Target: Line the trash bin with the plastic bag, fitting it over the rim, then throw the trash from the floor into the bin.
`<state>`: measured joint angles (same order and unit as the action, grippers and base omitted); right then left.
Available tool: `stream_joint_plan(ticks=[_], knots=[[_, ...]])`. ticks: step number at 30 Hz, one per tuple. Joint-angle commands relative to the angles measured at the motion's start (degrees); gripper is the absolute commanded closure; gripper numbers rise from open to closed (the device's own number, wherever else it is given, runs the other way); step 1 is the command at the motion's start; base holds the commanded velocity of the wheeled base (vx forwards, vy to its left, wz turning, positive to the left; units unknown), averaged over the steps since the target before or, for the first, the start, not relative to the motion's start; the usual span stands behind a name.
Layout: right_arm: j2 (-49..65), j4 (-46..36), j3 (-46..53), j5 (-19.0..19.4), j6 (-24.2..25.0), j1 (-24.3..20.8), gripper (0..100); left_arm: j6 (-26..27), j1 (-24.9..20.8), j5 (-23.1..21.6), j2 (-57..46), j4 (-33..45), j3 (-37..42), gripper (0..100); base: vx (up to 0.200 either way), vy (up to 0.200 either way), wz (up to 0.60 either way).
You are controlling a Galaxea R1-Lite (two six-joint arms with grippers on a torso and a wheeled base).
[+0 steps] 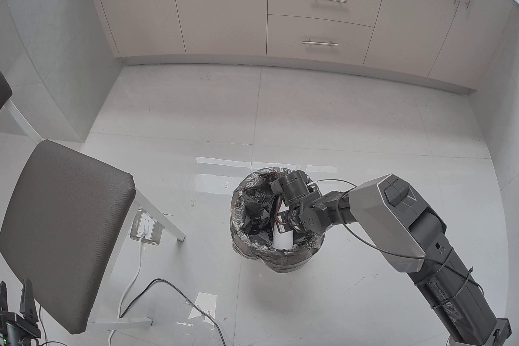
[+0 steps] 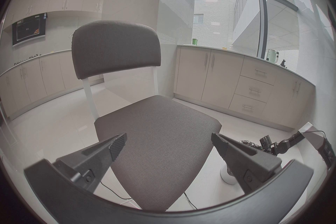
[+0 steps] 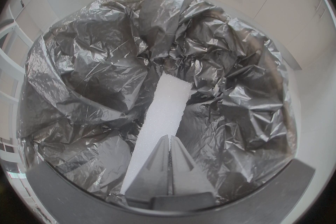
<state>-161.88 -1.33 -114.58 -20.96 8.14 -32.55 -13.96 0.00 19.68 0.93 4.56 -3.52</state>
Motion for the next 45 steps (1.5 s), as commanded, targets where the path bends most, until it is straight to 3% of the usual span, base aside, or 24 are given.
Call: stream_joint_plan(ticks=[1,11,17,21,30,41,45], knots=[[-1.8,1.1,0.0,0.0,-0.1,0.0,100,-0.1,0.0,0.0,-0.9,0.0,-0.1,0,0.000,0.000,0.00],[3.9,-1.6,0.0,-0.1,0.0,-0.5,100,-0.1,0.0,0.0,-0.9,0.0,-0.1,0,0.000,0.000,0.00],[10.7,-4.8,0.0,-2.6,-0.2,-0.8,100,-1.1,0.0,-0.1,-0.9,0.1,-0.2,0,0.000,0.000,0.00],[16.9,-5.2,0.0,-6.7,-3.0,-0.2,100,-0.1,0.0,-1.4,-0.9,0.2,0.0,0,0.000,0.000,0.00],[28.1,-8.7,0.0,-7.2,-8.7,2.1,100,4.3,0.0,-1.6,-0.9,0.0,0.3,0,0.000,0.000,0.00],[45.7,-22.1,0.0,-6.3,-10.3,14.2,100,6.8,0.0,-2.7,-0.9,0.0,0.3,0,0.000,0.000,0.00],[52.1,-25.0,0.0,-4.9,-10.2,17.5,100,15.8,0.0,-9.0,-0.9,0.0,0.5,0,0.000,0.000,0.00]])
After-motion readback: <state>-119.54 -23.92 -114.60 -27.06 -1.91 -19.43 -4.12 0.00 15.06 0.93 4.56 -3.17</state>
